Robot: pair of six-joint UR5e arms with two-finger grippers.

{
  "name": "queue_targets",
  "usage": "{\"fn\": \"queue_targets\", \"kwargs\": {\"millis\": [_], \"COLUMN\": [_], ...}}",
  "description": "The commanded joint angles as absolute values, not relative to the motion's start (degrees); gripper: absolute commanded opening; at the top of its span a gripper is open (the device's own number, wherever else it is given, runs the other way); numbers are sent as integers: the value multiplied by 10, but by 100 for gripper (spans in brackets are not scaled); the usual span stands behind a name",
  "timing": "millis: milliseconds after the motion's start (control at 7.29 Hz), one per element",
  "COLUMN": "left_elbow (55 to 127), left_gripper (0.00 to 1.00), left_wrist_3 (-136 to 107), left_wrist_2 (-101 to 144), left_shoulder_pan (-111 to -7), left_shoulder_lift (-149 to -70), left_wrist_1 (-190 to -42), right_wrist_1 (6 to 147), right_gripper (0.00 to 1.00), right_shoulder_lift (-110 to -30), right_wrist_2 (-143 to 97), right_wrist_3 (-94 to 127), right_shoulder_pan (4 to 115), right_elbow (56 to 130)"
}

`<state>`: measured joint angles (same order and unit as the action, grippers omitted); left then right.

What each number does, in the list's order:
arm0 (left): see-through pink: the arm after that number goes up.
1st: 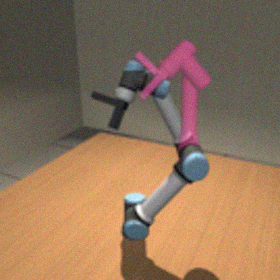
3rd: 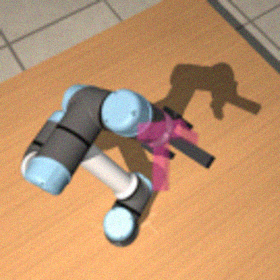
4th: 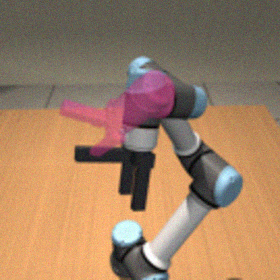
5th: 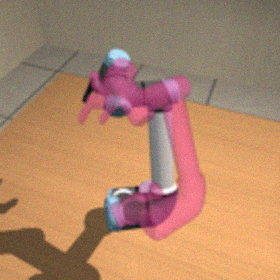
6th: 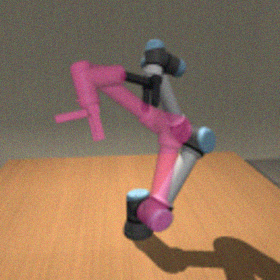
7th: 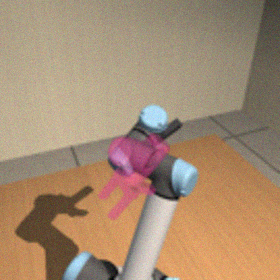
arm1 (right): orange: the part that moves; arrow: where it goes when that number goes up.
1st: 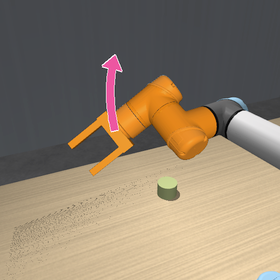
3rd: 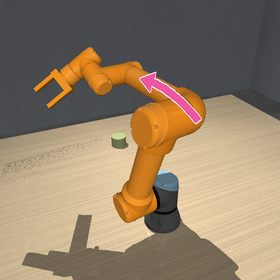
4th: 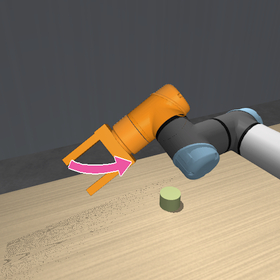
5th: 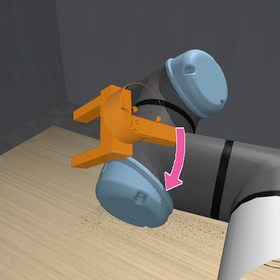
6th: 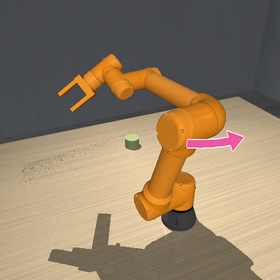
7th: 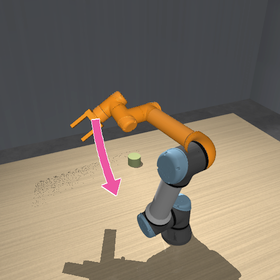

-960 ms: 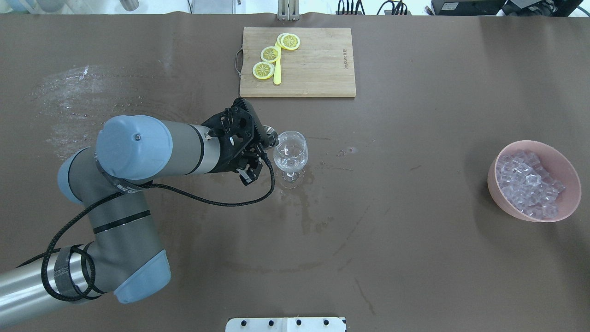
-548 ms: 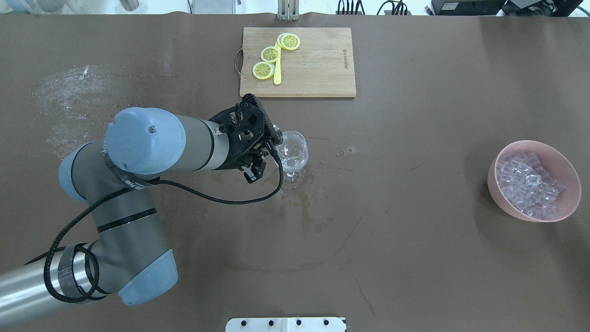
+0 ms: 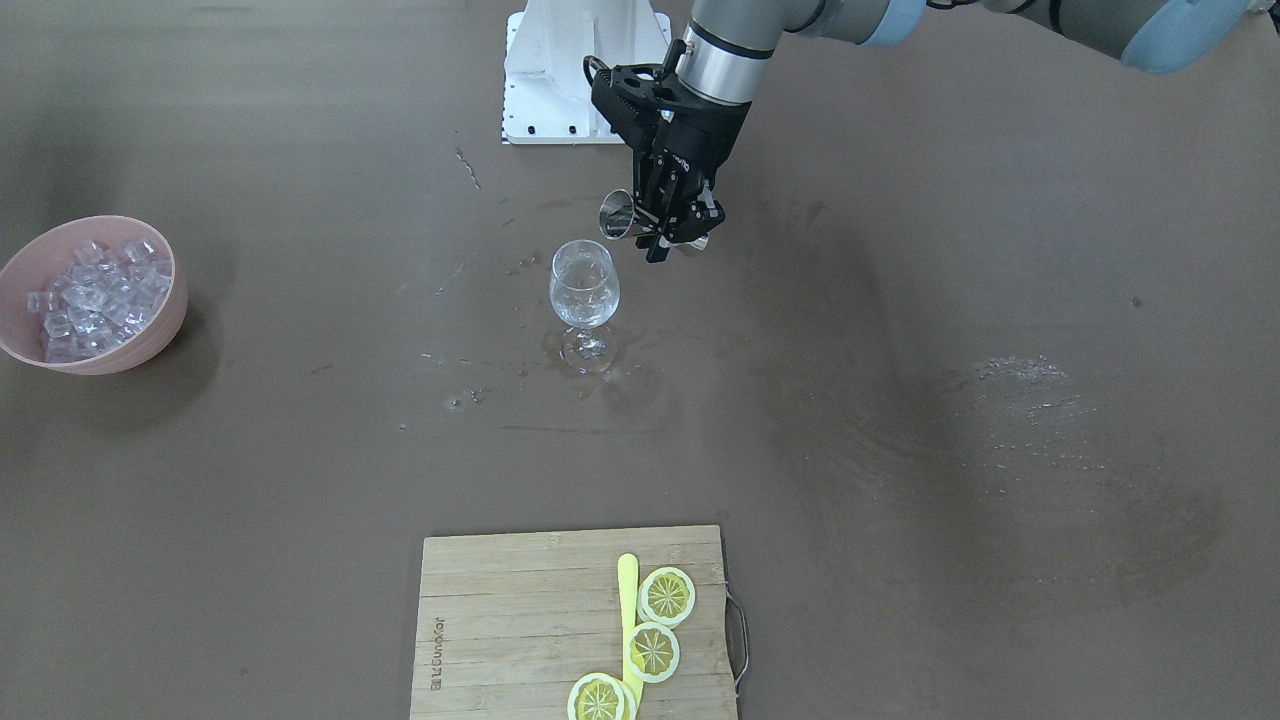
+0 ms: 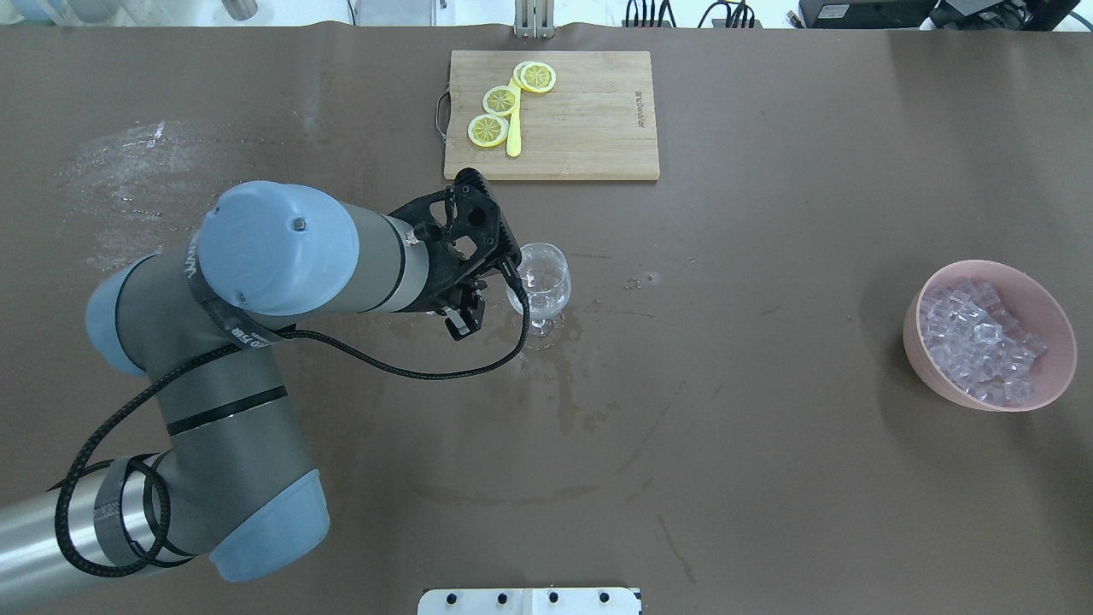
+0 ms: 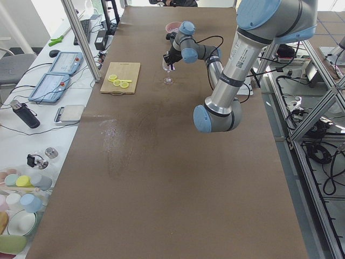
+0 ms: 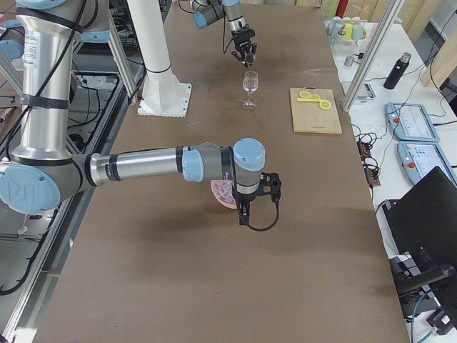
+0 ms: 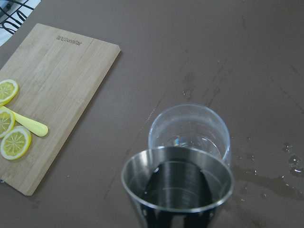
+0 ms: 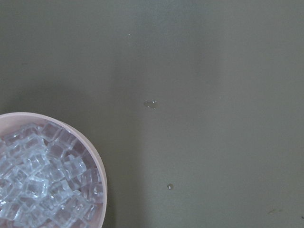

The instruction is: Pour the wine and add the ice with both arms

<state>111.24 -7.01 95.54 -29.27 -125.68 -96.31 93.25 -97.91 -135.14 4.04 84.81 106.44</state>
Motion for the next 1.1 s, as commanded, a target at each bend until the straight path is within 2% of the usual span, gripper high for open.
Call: {"fn": "queue_targets", "kwargs": {"millis": [0,960], "left_elbow": [1112,1093], "left_gripper": [0,0], "left_wrist_3": [-62,-49], "left_wrist_2": [946,917], "left_shoulder_pan": [-292,-291], "left_shoulder_lift": [-1292,-1340], "left_wrist_1": [-893,-809], "right_wrist_1": [933,933], "right_gripper": [100,100], "right_shoulder_lift": [-979,-979], "right_wrist_2": [-1353,-1353], "right_wrist_3": [40,41], "right_shoulder_pan": [848,848], "right_elbow": [1064,1063]}}
